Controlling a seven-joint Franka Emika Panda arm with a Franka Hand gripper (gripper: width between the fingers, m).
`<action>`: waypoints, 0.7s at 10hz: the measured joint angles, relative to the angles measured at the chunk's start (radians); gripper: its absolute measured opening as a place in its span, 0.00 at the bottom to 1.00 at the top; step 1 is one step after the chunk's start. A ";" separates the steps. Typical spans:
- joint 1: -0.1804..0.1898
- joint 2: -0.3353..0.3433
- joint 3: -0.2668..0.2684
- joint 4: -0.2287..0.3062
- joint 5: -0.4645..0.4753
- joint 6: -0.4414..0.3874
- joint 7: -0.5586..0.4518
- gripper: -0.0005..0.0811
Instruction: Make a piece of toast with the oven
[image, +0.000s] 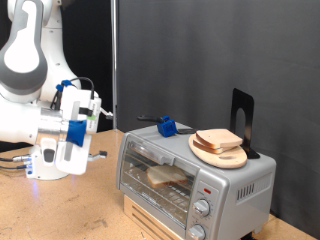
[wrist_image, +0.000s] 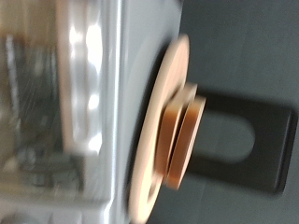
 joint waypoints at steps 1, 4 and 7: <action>0.013 0.026 0.018 0.018 0.071 0.089 -0.008 1.00; 0.037 0.081 0.044 0.055 0.164 0.208 -0.057 1.00; 0.052 0.153 0.054 0.142 0.063 0.129 0.039 1.00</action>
